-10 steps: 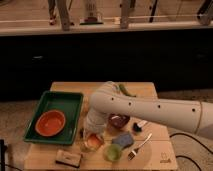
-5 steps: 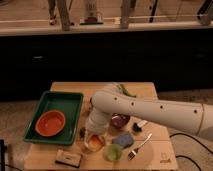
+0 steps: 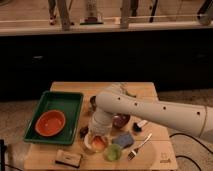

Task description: Place apple in paper cup

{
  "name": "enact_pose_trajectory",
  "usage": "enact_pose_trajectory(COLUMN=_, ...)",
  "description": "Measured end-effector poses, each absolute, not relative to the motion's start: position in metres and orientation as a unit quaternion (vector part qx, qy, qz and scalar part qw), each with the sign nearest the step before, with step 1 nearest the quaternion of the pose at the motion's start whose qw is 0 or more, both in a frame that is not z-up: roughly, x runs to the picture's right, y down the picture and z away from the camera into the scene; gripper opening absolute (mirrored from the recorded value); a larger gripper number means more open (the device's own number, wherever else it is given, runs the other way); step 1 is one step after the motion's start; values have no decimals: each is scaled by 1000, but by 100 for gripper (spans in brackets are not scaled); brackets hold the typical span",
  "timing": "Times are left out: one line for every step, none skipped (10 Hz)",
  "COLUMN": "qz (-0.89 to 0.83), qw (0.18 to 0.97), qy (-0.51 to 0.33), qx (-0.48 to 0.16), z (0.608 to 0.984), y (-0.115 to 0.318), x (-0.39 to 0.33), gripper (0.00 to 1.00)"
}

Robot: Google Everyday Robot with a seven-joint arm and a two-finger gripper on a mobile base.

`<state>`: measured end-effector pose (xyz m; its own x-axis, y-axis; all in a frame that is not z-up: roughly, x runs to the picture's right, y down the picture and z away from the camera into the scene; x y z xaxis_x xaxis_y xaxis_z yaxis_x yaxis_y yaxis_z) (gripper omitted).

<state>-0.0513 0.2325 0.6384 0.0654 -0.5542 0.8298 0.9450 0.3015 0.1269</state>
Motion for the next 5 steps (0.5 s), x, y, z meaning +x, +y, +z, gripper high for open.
enact_pose_trajectory(qz=-547, qw=692, qy=-412, qx=-229, z=635, y=227, x=-53, gripper=0)
enact_pose_trajectory(qz=-553, qw=692, qy=-407, qx=-222, z=628, y=217, x=-58, gripper=0)
enact_pose_trajectory(qz=-565, qw=690, qy=-397, qx=-215, z=611, y=196, x=-63, gripper=0)
enact_pose_trajectory(qz=-571, qw=690, qy=-391, qx=-214, z=601, y=182, x=-64, gripper=0)
enact_pose_trajectory(qz=-577, qw=689, qy=-385, qx=-210, z=591, y=166, x=-67, gripper=0)
